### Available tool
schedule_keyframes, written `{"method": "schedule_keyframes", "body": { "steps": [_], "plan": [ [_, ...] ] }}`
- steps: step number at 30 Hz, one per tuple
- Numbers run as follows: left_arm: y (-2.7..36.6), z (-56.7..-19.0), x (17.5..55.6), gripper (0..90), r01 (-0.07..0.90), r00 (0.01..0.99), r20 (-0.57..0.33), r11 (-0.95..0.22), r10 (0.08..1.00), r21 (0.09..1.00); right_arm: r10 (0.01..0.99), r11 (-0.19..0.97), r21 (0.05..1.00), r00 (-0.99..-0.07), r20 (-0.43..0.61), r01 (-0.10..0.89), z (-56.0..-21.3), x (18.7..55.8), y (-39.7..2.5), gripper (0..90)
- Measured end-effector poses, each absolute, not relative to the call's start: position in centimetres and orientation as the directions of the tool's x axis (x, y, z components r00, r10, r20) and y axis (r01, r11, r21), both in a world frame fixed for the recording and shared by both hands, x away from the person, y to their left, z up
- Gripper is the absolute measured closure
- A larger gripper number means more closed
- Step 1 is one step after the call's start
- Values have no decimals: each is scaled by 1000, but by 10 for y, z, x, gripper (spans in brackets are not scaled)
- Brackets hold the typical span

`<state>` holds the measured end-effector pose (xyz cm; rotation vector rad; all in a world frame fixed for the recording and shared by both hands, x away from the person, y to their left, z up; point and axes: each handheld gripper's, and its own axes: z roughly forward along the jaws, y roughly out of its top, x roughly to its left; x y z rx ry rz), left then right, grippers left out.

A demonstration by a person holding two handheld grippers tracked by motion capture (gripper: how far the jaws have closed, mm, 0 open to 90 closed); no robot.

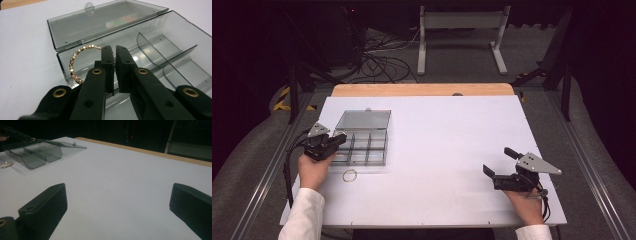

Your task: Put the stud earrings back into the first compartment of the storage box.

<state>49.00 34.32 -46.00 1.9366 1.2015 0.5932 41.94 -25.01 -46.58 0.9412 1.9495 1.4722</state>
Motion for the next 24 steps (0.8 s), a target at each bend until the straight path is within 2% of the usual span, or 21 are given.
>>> {"method": "schedule_keyframes", "body": {
  "steps": [6,9,12,19,24],
  "plan": [
    [340,-463,492,843,548,443,-15,-257,897,796,780,167,961,-626,8,220,-466,420,-250,21],
    [339,-462,491,704,539,444,-5,-263,896,800,779,168,962,-627,6,217,-466,419,-250,21],
    [337,-459,488,625,529,458,-4,-269,889,805,780,167,962,-625,5,216,-466,419,-251,21],
    [328,-454,477,475,508,495,23,-311,869,803,780,167,962,-626,5,216,-466,420,-251,21],
    [325,-451,472,411,497,509,17,-310,861,811,781,161,963,-625,8,214,-465,419,-252,21]
  ]
}}
